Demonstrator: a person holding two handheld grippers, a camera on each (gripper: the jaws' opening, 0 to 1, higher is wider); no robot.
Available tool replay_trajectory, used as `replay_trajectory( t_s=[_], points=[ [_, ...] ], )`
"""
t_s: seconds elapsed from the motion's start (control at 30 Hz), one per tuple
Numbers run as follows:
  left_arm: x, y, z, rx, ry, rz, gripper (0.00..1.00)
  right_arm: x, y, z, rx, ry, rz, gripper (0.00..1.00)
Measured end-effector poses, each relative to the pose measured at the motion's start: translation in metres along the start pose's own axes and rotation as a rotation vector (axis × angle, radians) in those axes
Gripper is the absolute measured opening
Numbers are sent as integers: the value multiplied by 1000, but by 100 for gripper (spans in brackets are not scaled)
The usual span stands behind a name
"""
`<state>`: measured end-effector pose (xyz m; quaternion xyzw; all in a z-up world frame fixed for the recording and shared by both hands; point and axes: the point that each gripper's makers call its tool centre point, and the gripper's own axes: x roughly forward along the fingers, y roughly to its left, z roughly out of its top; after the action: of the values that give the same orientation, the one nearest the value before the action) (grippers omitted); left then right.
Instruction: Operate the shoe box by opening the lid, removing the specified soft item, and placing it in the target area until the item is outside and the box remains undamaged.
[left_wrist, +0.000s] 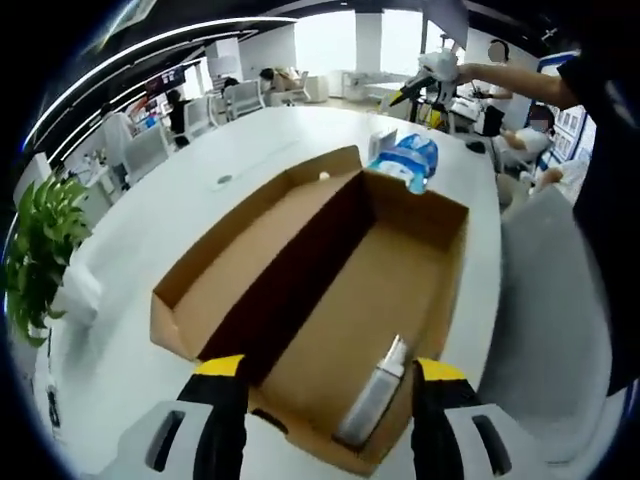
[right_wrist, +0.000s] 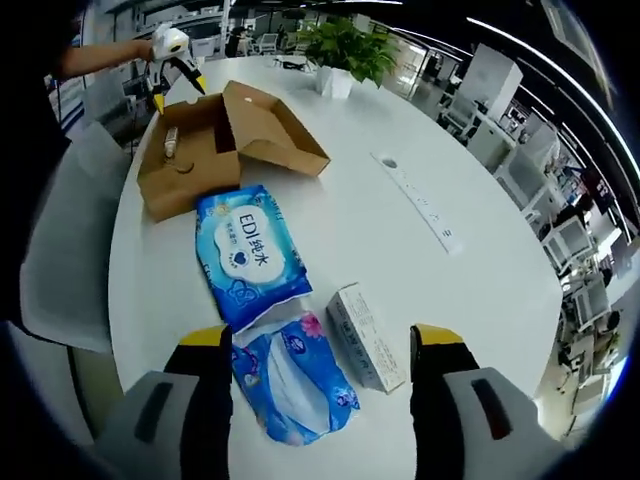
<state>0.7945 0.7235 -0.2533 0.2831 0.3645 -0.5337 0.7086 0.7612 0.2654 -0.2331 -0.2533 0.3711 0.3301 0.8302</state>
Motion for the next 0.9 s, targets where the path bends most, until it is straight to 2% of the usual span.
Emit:
replay_trajectory(
  t_s=[0.13, 0.37, 0.47, 0.8, 0.9],
  points=[
    [5, 5, -6, 38, 48, -37, 66, -6, 12, 7, 34, -37, -15, 75],
    [15, 0, -12, 92, 132, -95, 66, -19, 37, 20, 92, -109, -43, 81],
    [20, -3, -17, 137, 186, -126, 66, -23, 47, 21, 99, -114, -57, 84],
    [33, -9, -25, 231, 289, -220, 66, -39, 69, 23, 165, -156, -97, 95],
    [37, -11, -28, 254, 317, -246, 66, -44, 76, 22, 175, -156, -110, 96]
  ],
)
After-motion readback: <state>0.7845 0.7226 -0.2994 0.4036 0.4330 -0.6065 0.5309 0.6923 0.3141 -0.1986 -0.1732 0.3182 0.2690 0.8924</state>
